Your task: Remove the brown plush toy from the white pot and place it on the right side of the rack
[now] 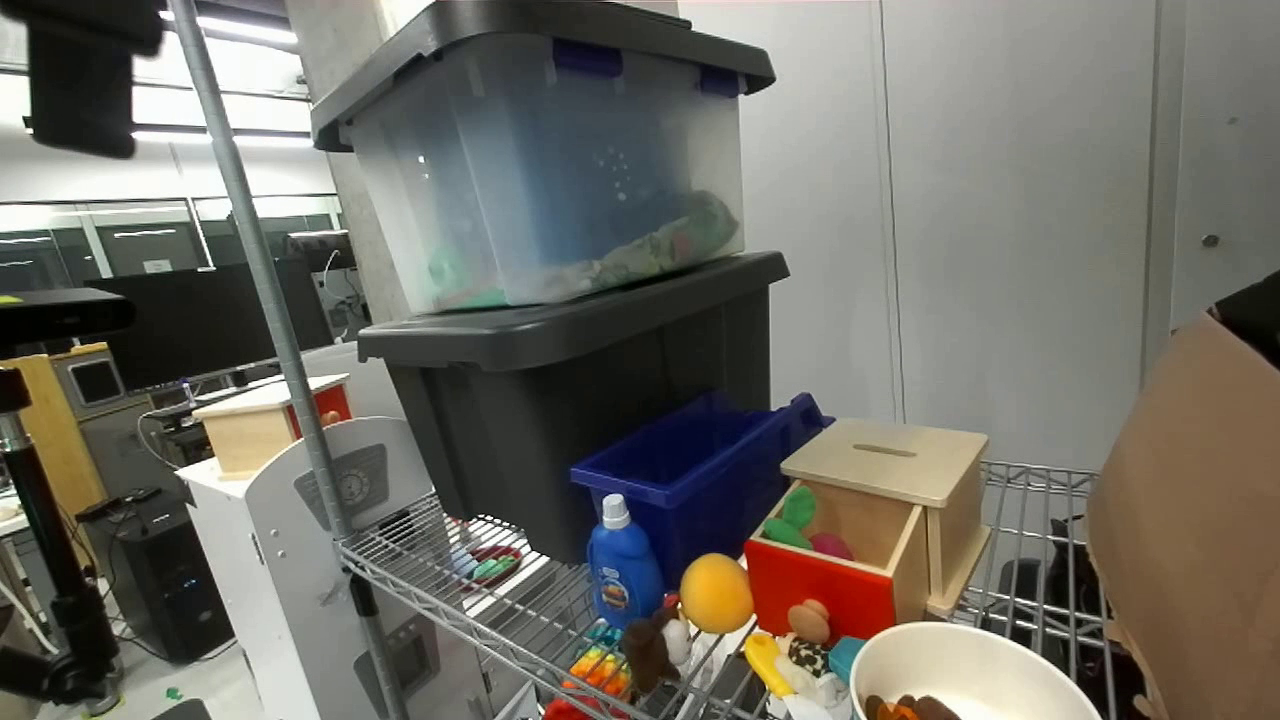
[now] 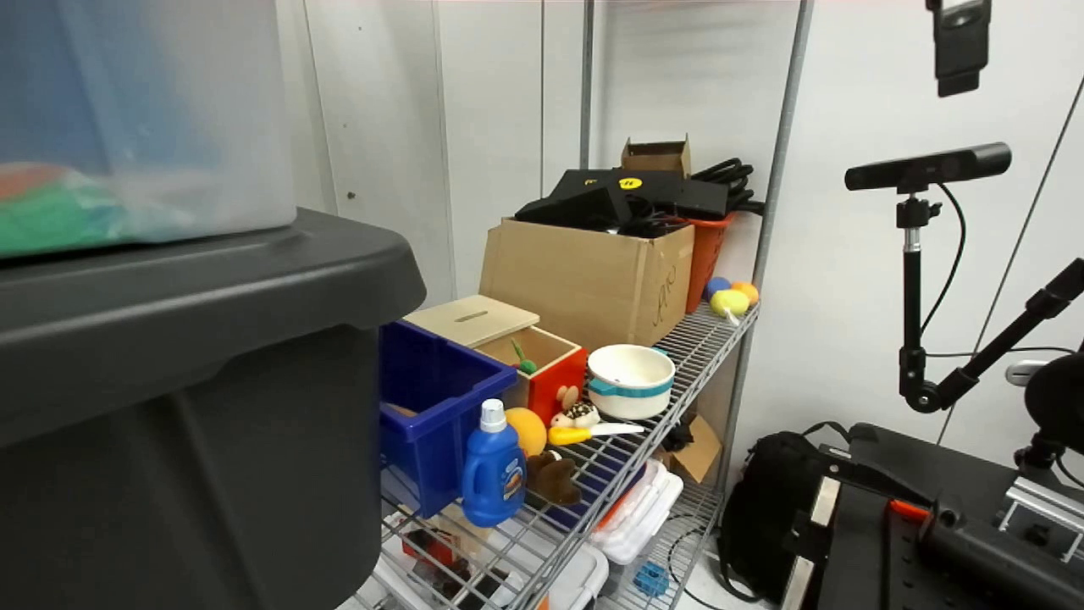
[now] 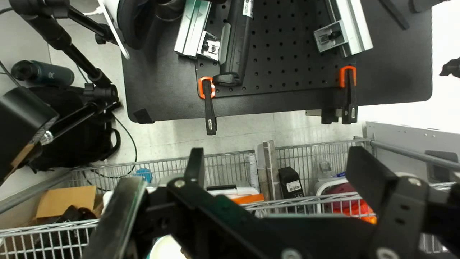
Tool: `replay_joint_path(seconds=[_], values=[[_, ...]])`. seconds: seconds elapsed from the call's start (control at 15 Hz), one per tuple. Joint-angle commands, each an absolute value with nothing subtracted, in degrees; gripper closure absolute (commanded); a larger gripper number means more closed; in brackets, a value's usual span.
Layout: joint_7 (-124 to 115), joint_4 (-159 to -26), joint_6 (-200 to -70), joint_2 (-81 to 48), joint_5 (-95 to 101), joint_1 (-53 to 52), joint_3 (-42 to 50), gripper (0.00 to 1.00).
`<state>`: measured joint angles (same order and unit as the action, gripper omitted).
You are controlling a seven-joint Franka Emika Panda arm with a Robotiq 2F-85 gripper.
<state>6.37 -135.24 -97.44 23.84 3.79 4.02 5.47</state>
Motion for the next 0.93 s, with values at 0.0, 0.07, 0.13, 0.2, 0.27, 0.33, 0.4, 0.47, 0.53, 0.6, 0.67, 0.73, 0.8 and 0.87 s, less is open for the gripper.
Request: replay_joint_path(seconds=[0.0, 0.07, 0.13, 0.2, 0.27, 0.33, 0.4, 0.47, 0.53, 0.6, 0.67, 0.73, 0.8, 0.87], values=[[7.17, -131.73, -96.37, 21.36, 4.11, 3.22, 4.81, 0.00], [6.60, -131.00, -96.45, 20.52, 4.42, 3.12, 4.43, 0.00], [5.88, -130.22, -96.53, 19.55, 4.82, 3.00, 3.91, 0.00], [5.32, -129.54, -96.56, 18.65, 5.26, 2.85, 3.29, 0.00], [4.73, -129.05, -96.73, 17.77, 5.85, 2.69, 2.64, 0.00], [4.64, -128.85, -97.12, 17.21, 6.36, 2.49, 2.17, 0.00], [4.51, -128.99, -97.61, 16.66, 6.98, 2.34, 1.77, 0.00], [4.78, -129.39, -98.45, 16.28, 7.39, 2.14, 1.57, 0.00], [5.04, -129.91, -99.33, 15.93, 7.65, 2.10, 1.59, 0.00], [5.62, -130.65, -100.38, 15.80, 8.08, 2.07, 1.63, 0.00], [6.05, -131.25, -101.35, 15.70, 8.32, 2.02, 1.69, 0.00], [6.95, -132.38, -102.82, 15.93, 8.61, 1.92, 1.82, 0.00], [7.55, -133.38, -104.23, 16.05, 8.95, 1.90, 1.87, 0.00], [8.20, -134.77, -105.94, 16.27, 9.14, 2.01, 2.10, 0.00]])
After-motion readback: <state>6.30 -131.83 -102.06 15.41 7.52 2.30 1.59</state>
